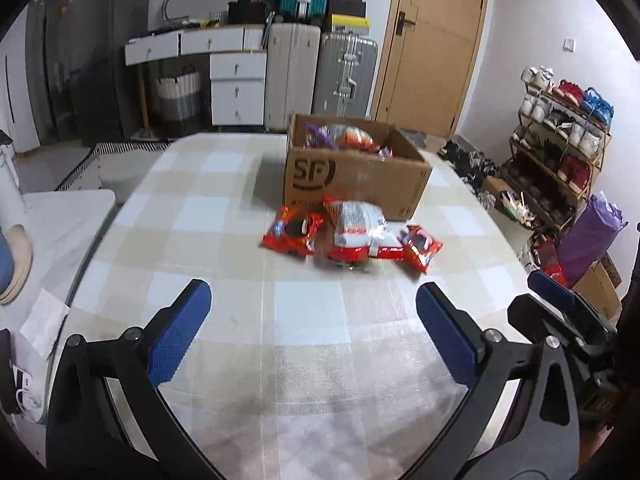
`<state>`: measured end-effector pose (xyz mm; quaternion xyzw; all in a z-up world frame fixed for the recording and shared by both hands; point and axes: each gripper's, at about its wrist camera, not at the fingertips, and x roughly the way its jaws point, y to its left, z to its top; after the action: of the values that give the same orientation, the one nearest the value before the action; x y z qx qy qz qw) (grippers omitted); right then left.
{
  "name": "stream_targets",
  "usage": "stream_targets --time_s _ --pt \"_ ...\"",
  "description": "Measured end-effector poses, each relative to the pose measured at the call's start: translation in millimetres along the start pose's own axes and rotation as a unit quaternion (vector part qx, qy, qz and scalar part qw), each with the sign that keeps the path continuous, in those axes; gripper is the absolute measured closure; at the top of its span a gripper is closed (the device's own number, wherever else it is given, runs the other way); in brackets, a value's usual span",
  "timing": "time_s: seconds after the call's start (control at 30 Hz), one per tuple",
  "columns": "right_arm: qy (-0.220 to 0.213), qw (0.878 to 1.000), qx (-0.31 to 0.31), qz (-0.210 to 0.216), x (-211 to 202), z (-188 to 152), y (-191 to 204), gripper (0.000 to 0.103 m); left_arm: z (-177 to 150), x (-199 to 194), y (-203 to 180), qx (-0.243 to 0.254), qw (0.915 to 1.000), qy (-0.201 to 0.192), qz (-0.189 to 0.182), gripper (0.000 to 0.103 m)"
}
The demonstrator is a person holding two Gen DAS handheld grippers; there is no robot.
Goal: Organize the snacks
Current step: 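Move both tools back toward the remaining snacks on the table, then grasp the red Oreo pack with the right tool while the left tool grasps the white chip bag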
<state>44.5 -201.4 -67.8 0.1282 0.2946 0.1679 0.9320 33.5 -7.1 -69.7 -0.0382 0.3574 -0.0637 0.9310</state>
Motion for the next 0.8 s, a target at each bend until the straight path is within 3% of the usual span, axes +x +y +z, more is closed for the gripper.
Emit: stream_targets --time_s 0.33,0.63,0.73,0.8 --pt "0.068 0.997 0.02 -0.031 68.5 1.7 -43.9 0.003 -3.5 98.8 0.3 -0.001 0.9973 0.073 -0.005 0.001" --pt "0.127 0.989 0.061 -0.044 143.2 36.4 -90.7 0.004 22.9 145.1 -3.5 0.004 0.9969 0.078 -0.002 0.001" --pt "0.158 0.983 0.085 -0.046 169.9 39.6 -105.6 0.016 30.9 149.6 -2.9 0.002 0.9972 0.075 -0.002 0.001" --pt "0.174 0.98 0.085 -0.054 183.6 40.4 -108.7 0.019 36.3 153.9 -4.0 0.007 0.9975 0.071 0.001 0.001"
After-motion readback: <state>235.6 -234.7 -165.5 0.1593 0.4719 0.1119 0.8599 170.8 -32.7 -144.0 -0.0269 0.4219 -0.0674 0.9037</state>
